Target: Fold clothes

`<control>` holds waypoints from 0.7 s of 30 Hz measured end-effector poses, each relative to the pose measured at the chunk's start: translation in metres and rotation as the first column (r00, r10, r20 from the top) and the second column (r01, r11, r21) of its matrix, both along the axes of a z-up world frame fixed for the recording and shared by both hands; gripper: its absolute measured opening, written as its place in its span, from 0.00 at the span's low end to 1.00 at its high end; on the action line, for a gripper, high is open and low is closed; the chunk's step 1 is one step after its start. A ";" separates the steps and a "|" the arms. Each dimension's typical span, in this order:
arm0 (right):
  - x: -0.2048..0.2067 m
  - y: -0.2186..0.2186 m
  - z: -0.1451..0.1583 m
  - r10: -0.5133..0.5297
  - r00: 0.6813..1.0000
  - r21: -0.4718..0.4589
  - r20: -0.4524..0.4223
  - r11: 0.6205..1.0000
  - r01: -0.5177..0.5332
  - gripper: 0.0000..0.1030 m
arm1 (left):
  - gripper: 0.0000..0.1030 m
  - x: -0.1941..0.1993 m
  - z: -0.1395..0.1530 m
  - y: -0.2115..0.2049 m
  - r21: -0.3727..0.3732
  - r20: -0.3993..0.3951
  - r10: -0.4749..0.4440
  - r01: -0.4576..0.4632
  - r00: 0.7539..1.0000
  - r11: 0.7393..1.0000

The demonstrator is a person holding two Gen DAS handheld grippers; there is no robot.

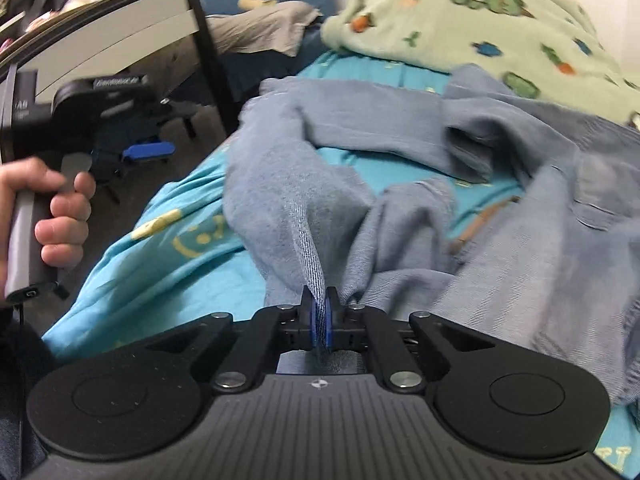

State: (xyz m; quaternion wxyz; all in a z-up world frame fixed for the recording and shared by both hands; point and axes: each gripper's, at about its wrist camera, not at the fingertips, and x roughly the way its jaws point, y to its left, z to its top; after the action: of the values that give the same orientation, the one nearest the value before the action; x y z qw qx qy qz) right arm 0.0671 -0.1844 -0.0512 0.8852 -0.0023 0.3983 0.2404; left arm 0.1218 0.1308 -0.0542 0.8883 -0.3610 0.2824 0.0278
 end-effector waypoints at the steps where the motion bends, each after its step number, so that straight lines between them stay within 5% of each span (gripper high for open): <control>1: 0.002 -0.005 -0.002 -0.015 1.000 0.002 -0.008 1.000 0.015 0.03 | 0.49 0.004 -0.002 -0.002 0.000 0.001 0.000 0.000 1.000 1.000; 12: 0.009 -0.016 -0.013 -0.045 0.998 0.040 -0.050 0.998 0.047 0.04 | 0.42 0.053 -0.034 -0.002 -0.003 -0.050 -0.019 0.019 0.999 1.000; 17: 0.012 -0.019 -0.014 -0.045 0.997 0.061 -0.060 0.997 0.049 0.04 | 0.24 0.057 -0.044 0.002 -0.097 -0.050 -0.034 0.029 0.998 0.995; 21: 0.013 -0.020 -0.014 -0.049 0.996 0.090 -0.072 0.994 0.055 0.04 | 0.20 0.057 -0.044 -0.002 -0.154 -0.045 -0.084 0.076 0.995 0.985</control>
State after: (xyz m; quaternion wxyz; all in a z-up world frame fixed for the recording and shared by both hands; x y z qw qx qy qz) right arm 0.0800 -0.2039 -0.0651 0.8758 0.0571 0.4176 0.2352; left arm 0.1792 0.1290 -0.0978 0.8510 -0.4155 0.3206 -0.0202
